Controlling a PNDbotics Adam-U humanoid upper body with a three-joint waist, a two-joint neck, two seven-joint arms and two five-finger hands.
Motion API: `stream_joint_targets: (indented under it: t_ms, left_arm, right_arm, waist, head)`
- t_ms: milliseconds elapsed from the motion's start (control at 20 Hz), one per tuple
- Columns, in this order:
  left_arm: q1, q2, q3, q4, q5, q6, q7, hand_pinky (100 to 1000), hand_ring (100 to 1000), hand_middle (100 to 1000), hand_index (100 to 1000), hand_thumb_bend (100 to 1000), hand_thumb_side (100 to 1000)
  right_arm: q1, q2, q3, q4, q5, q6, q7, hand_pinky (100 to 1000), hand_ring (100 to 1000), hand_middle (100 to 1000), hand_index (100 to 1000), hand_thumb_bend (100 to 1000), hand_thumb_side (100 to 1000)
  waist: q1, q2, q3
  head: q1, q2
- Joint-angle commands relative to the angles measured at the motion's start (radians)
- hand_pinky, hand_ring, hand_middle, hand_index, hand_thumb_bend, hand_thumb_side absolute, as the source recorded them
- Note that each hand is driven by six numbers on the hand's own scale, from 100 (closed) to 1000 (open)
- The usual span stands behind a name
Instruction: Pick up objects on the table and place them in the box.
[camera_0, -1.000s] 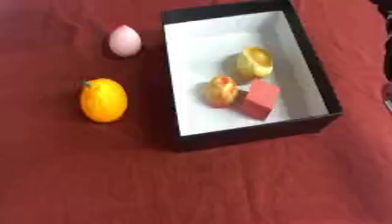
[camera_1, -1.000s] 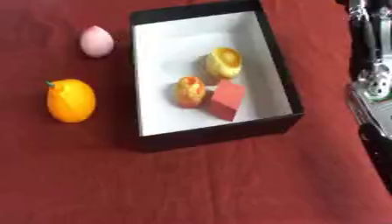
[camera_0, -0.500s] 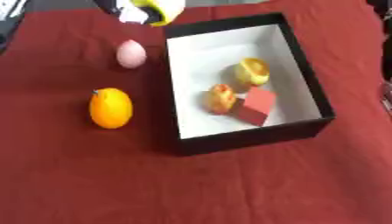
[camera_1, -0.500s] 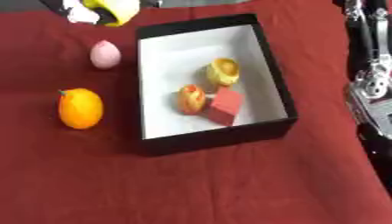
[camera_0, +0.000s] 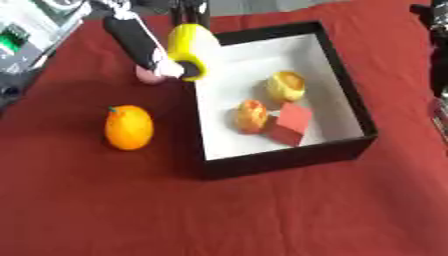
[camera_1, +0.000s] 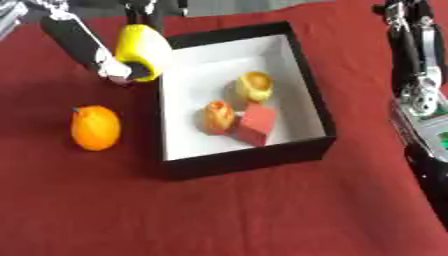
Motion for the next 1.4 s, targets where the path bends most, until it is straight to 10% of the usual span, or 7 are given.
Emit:
stream_joint_targets:
  t_ms: [50, 450, 950, 1400]
  left_arm:
    - [-0.003, 0.007, -0.008, -0.011, -0.025, 0.013, 0.002, 653, 683, 657, 659, 381, 248]
    - [0.034, -0.025, -0.012, 0.025, -0.107, 0.000, -0.005, 728, 761, 748, 802, 531, 420]
    - [-0.004, -0.080, 0.004, 0.034, -0.162, -0.006, 0.186, 644, 670, 645, 720, 397, 292]
    - [0.016, -0.064, 0.005, 0.036, -0.179, -0.023, 0.223, 658, 695, 677, 749, 466, 424]
  right_arm:
    - [-0.011, -0.011, 0.000, -0.005, -0.002, -0.003, 0.007, 960, 811, 869, 921, 100, 698]
    - [-0.008, -0.011, -0.003, -0.006, -0.003, -0.005, 0.004, 959, 811, 869, 920, 100, 696]
    - [-0.006, -0.006, -0.001, -0.002, -0.004, -0.003, 0.005, 958, 811, 869, 920, 100, 695]
    - [-0.001, -0.013, -0.005, -0.004, -0.002, -0.001, 0.002, 958, 810, 869, 919, 100, 694]
  waist:
    - [-0.004, -0.025, 0.002]
    - [-0.009, -0.026, 0.003]
    - [-0.014, -0.024, 0.005]
    - [-0.013, -0.019, 0.003]
  head:
    - [-0.002, -0.002]
    - [0.002, -0.002]
    - [-0.003, -0.002]
    - [-0.002, -0.002]
